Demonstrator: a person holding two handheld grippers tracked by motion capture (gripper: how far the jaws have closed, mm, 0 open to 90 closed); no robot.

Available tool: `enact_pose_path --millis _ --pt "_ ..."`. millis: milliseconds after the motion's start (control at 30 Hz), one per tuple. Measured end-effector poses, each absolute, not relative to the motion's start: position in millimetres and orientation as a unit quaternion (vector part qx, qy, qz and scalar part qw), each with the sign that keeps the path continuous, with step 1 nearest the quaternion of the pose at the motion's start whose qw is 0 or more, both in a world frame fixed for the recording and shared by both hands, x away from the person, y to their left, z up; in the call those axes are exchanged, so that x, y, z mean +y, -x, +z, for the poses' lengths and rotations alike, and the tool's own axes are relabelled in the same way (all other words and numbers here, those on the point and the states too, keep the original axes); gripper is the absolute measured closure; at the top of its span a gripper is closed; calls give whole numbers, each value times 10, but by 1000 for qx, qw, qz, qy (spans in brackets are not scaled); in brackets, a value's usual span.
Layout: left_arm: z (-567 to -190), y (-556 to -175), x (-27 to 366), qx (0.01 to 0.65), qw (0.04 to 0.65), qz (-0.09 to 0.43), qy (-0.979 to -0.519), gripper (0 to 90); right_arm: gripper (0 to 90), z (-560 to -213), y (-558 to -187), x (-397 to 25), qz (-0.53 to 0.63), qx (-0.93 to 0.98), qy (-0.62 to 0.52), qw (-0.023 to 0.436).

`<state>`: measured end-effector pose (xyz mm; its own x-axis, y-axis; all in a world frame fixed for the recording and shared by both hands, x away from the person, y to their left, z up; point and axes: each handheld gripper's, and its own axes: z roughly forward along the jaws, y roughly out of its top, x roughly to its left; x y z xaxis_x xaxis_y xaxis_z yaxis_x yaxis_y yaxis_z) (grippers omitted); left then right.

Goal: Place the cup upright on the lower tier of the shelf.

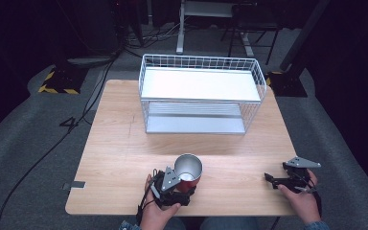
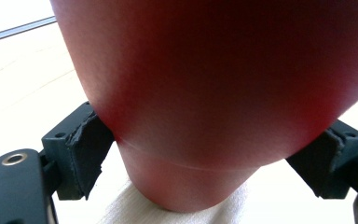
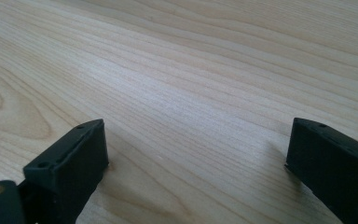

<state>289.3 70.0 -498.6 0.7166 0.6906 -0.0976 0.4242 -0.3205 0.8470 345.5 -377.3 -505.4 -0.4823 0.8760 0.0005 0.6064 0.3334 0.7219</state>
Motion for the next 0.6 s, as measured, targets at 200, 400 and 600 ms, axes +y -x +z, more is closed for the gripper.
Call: enact_pose_path --millis 200,400,600 --pt "-4987 -2923 664 348 466 140 -801 144 53 -5054 -3455 -3773 338 792 -468 200" --pt "-4986 -2932 643 351 465 145 -799 151 54 -5054 -3454 -3772 338 792 -468 199" --pt "-4986 -2918 633 352 463 152 -799 161 53 -5054 -3454 -3772 338 792 -468 199"
